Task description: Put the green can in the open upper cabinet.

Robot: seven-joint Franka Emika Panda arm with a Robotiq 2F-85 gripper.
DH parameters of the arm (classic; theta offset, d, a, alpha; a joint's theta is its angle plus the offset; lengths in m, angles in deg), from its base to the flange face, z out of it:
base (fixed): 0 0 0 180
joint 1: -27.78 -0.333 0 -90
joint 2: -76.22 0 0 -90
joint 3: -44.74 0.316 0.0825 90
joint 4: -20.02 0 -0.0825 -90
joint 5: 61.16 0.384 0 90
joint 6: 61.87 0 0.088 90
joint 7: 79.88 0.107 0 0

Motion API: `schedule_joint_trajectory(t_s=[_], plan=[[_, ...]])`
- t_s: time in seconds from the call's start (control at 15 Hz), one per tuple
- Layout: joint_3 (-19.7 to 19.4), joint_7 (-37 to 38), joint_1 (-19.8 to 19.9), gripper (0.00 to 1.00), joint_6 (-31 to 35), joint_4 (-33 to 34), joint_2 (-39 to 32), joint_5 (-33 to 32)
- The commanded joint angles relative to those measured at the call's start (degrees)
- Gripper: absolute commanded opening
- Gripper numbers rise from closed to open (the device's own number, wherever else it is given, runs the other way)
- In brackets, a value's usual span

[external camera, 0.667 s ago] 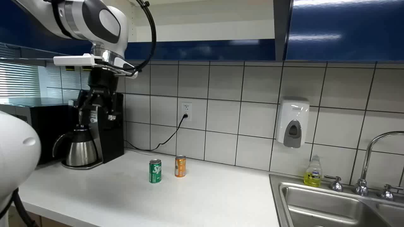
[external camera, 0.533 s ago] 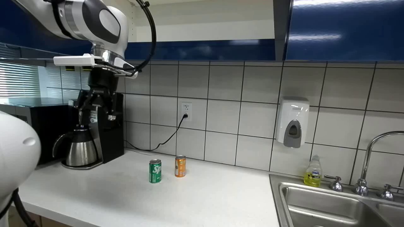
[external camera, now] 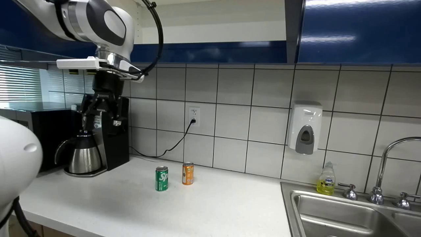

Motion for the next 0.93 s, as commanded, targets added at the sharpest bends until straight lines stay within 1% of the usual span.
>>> schedule_joint_trajectory(t_s=[0.0,0.13,0.4,0.87], plan=[[-0.6,-0.1,1.5,1.00,1.9,0.7,-2.3,-0.9],[-1.2,-0.2,2.3,1.00,4.5,0.8,-4.7,-1.6],[-2.3,-0.3,3.6,1.00,12.2,1.0,-11.7,-3.0],[-1.9,-0.6,3.0,1.00,27.1,1.7,-25.1,-7.2]])
